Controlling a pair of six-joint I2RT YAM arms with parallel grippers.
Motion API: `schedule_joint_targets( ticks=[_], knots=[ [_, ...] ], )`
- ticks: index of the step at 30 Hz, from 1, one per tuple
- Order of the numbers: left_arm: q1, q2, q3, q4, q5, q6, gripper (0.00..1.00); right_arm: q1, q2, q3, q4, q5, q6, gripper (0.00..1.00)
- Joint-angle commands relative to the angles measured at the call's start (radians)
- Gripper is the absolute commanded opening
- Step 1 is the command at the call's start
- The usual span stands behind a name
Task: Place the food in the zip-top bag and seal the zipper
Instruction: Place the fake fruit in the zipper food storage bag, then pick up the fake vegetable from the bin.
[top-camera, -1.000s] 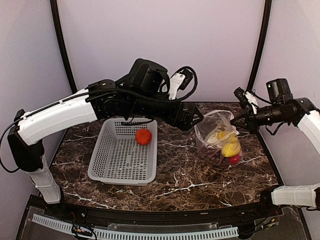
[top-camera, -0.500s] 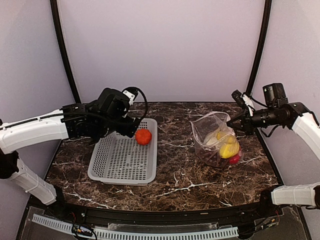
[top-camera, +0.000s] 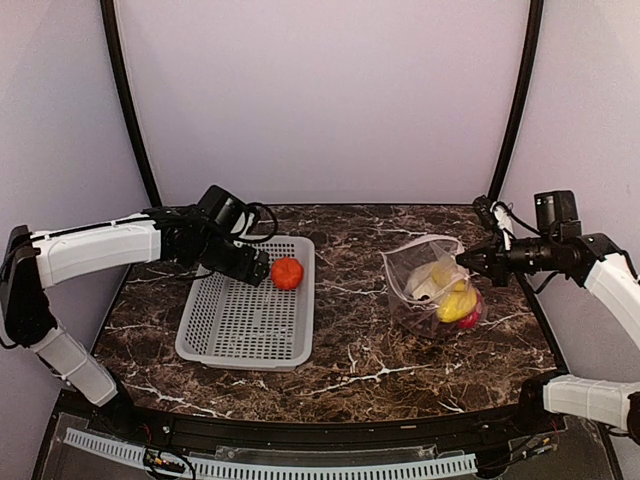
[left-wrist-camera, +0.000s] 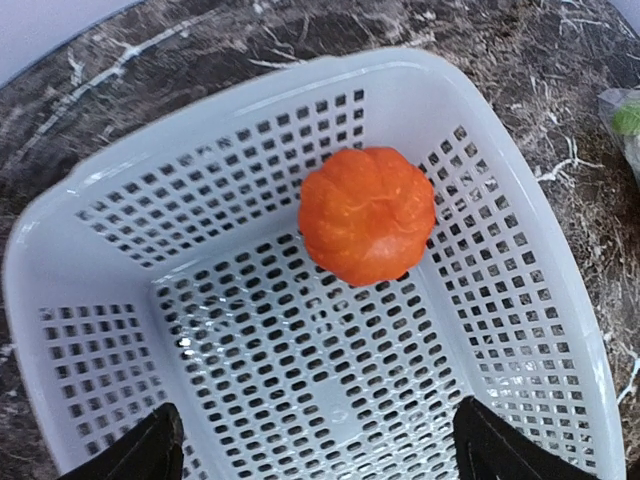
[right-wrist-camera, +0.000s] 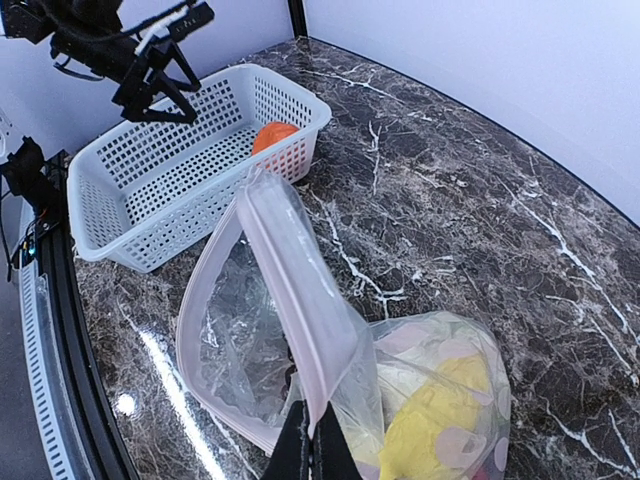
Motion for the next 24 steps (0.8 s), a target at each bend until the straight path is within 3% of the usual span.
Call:
schedule_joint_targets(
  ticks=[1,5,18,24],
  knots=[
    [0.05,0.089,0.041,0.04,0.238,-0.075,0.92,-0.016,-0.027,-0.036,0.071,-0.029,0.014,0.0],
    [0.072,0.16,0.069,0.134,0.309,-0.092,0.92,-0.018,-0.03,-0.057,0.081,-0.048,0.018,0.0],
    [0.078,0.369,0.164,0.271,0.26,-0.22,0.93,-0.024,-0.05,-0.078,0.078,-0.064,0.013,0.0],
    [0.078,0.426,0.196,0.288,0.218,-0.288,0.99,-0.027,-0.042,-0.078,0.079,-0.067,0.009,0.0]
  ],
)
